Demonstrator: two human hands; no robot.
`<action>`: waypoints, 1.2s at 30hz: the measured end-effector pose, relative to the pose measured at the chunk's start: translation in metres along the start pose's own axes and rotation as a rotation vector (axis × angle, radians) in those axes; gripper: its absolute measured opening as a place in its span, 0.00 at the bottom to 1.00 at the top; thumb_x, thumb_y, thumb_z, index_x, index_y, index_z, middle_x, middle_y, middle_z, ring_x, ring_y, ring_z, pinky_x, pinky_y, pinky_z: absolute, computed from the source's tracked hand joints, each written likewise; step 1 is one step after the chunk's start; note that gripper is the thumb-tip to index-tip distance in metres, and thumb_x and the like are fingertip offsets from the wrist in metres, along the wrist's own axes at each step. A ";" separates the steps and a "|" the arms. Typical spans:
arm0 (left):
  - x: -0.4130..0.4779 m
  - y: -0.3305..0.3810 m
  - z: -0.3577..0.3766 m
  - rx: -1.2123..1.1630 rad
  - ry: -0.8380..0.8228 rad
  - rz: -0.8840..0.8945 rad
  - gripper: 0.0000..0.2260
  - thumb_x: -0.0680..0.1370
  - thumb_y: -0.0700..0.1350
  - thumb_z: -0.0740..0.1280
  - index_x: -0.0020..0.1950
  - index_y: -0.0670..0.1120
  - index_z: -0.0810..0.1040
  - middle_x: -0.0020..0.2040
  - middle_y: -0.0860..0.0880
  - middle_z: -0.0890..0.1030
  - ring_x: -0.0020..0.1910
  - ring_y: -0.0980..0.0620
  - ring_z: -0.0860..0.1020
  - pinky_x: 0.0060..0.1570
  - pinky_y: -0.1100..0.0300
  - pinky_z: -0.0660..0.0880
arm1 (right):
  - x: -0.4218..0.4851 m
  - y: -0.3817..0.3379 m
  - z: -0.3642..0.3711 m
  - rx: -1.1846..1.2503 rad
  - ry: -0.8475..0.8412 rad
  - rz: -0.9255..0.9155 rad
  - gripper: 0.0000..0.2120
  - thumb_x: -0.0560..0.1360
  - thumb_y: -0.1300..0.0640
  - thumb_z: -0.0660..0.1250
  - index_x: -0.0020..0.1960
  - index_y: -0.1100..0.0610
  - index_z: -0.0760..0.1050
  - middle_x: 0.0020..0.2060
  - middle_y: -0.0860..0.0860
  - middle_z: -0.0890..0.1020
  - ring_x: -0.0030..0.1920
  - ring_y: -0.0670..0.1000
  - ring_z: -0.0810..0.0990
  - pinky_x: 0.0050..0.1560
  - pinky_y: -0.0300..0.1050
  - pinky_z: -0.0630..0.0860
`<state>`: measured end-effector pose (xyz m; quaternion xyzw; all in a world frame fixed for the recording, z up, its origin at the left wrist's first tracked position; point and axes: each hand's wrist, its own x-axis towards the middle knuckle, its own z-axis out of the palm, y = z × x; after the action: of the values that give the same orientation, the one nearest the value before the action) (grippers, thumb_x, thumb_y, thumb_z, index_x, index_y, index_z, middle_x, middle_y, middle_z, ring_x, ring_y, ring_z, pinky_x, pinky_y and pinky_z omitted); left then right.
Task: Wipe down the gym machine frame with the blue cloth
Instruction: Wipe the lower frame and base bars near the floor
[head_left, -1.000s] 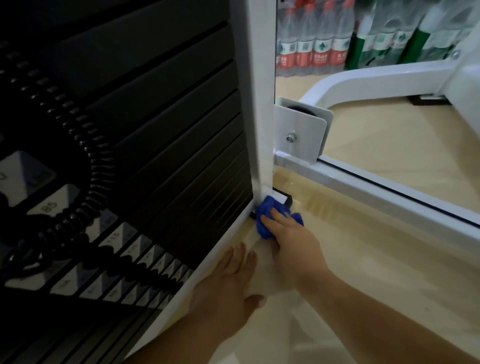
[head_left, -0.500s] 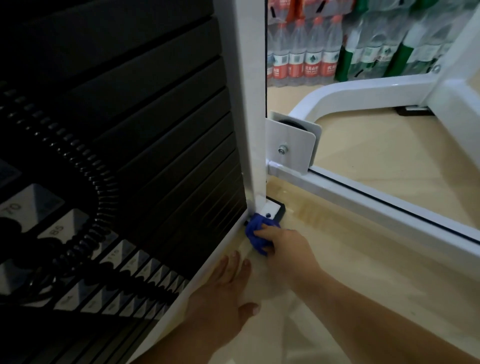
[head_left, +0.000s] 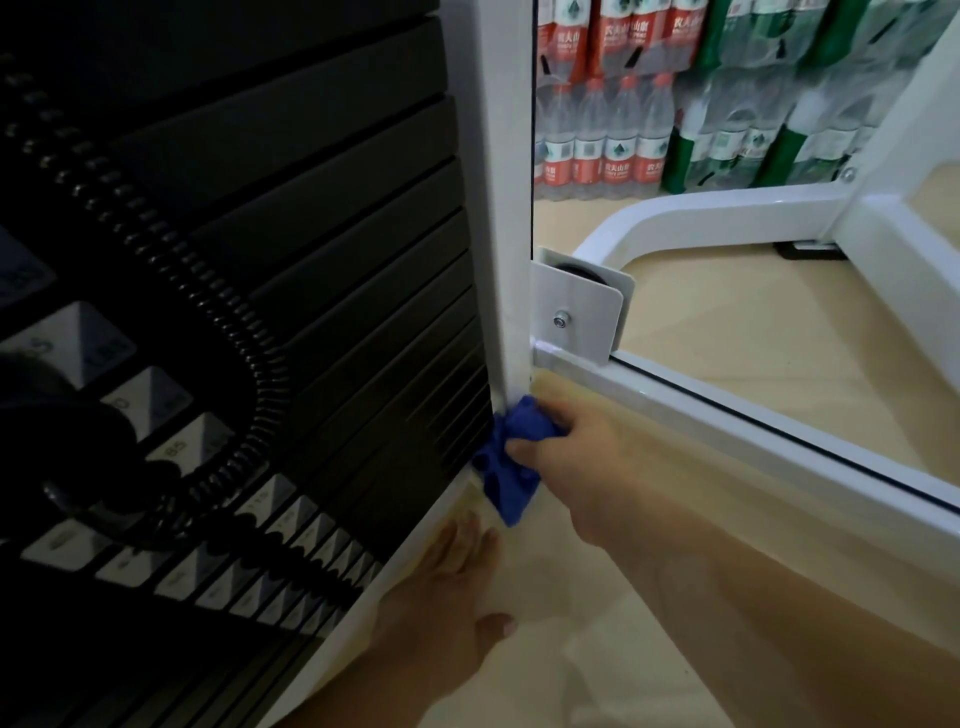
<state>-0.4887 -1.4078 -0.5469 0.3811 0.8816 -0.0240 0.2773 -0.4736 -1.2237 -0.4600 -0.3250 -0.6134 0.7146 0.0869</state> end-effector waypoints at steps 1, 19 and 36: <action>-0.001 0.000 0.000 -0.006 0.001 -0.001 0.38 0.81 0.67 0.55 0.81 0.59 0.35 0.80 0.58 0.31 0.80 0.56 0.34 0.79 0.56 0.49 | 0.002 -0.005 0.002 0.020 0.059 0.008 0.18 0.72 0.75 0.68 0.52 0.53 0.80 0.45 0.54 0.84 0.42 0.54 0.83 0.34 0.41 0.79; 0.006 -0.004 0.004 0.018 -0.025 0.001 0.39 0.80 0.68 0.55 0.81 0.59 0.34 0.80 0.58 0.31 0.80 0.56 0.33 0.79 0.54 0.47 | -0.001 -0.042 -0.006 -0.050 0.123 -0.308 0.16 0.78 0.64 0.70 0.54 0.42 0.77 0.49 0.38 0.78 0.51 0.43 0.79 0.50 0.34 0.78; -0.001 0.003 -0.007 0.002 -0.020 -0.003 0.38 0.81 0.66 0.56 0.82 0.58 0.37 0.81 0.57 0.32 0.80 0.56 0.33 0.78 0.52 0.50 | -0.042 0.018 -0.016 -0.085 0.085 -0.166 0.11 0.76 0.65 0.68 0.47 0.50 0.83 0.42 0.53 0.85 0.48 0.54 0.84 0.49 0.53 0.80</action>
<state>-0.4892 -1.4050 -0.5403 0.3799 0.8794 -0.0291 0.2855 -0.4270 -1.2370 -0.4625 -0.3065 -0.6638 0.6637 0.1579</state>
